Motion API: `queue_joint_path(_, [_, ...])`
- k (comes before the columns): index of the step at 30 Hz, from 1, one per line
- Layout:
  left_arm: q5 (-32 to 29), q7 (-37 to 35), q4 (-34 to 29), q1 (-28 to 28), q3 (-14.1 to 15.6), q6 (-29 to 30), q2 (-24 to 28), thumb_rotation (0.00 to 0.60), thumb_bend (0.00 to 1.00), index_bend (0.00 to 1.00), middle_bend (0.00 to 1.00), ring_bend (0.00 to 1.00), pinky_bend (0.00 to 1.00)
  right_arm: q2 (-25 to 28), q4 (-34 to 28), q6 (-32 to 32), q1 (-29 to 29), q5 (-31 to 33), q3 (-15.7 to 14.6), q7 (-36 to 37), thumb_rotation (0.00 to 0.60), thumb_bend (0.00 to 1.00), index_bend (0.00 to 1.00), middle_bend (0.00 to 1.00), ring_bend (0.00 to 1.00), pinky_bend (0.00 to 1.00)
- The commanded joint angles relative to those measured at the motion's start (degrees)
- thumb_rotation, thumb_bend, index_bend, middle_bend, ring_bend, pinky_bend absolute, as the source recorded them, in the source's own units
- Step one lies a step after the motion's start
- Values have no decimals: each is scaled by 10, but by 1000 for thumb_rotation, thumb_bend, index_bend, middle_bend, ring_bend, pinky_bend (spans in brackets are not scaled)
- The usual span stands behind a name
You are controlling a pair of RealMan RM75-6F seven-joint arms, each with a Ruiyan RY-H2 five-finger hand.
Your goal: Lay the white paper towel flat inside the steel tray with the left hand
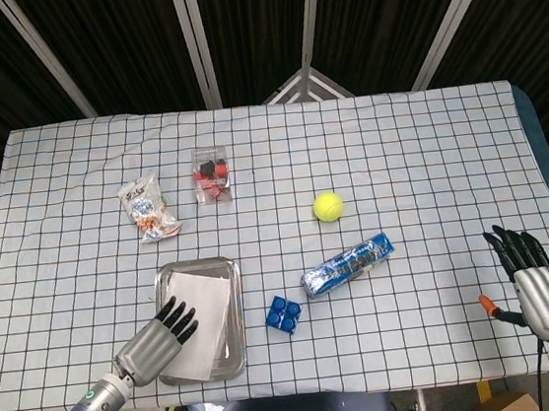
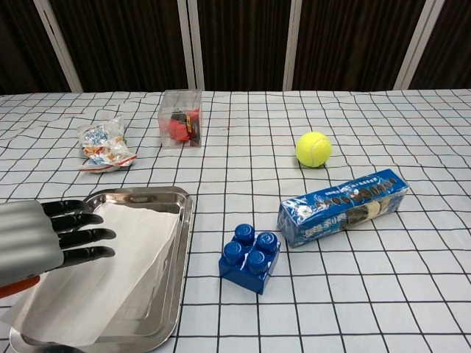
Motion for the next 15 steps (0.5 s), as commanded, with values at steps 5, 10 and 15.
queue_joint_path(5, [135, -87, 77, -17, 12, -17, -3, 600, 600, 0, 0, 0, 0, 2, -3, -4, 1, 2, -1, 4, 600, 314, 0, 0, 0, 0])
queue_joint_path(10, [177, -152, 96, -21, 21, -30, 0, 600, 600, 0, 0, 0, 0, 3, -4, -3, 1, 1, -1, 4, 600, 314, 0, 0, 0, 0])
queue_joint_path(15, [197, -184, 103, -22, 24, -46, 5, 600, 600, 0, 0, 0, 0, 3, -4, -5, 1, 2, -1, 5, 600, 314, 0, 0, 0, 0])
